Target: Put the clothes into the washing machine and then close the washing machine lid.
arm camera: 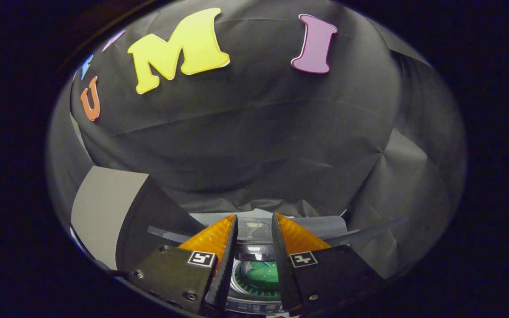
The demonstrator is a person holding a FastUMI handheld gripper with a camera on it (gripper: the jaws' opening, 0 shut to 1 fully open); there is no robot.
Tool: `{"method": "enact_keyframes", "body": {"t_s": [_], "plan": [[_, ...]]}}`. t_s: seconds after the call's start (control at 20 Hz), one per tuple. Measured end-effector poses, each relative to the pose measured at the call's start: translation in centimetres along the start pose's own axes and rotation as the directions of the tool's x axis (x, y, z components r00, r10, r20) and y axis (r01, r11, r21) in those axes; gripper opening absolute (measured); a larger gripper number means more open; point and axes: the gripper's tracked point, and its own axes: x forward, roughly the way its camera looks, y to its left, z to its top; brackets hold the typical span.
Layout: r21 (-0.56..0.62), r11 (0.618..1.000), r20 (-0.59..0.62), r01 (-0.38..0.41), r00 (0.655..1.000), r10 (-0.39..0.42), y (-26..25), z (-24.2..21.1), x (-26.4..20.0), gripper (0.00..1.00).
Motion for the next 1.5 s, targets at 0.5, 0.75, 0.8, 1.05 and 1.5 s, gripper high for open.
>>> {"method": "enact_keyframes", "body": {"t_s": [0.5, 0.75, 0.8, 1.05, 1.5], "plan": [[0.007, 0.998, 0.055, 0.056, 0.997, -0.056, 0.2, -3.3, -2.2, 0.48], [0.004, 0.998, 0.076, 0.068, 0.995, -0.068, 0.3, -6.0, -3.4, 0.48], [0.002, 0.998, 0.074, 0.07, 0.995, -0.07, 0.2, -6.7, -3.7, 0.48], [-0.039, 0.994, 0.0, 0.104, 0.995, -0.104, -0.6, -11.5, -3.7, 0.62], [-0.001, 0.992, 0.051, 0.123, 0.991, -0.123, 0.2, -16.4, -6.8, 0.84]]}}
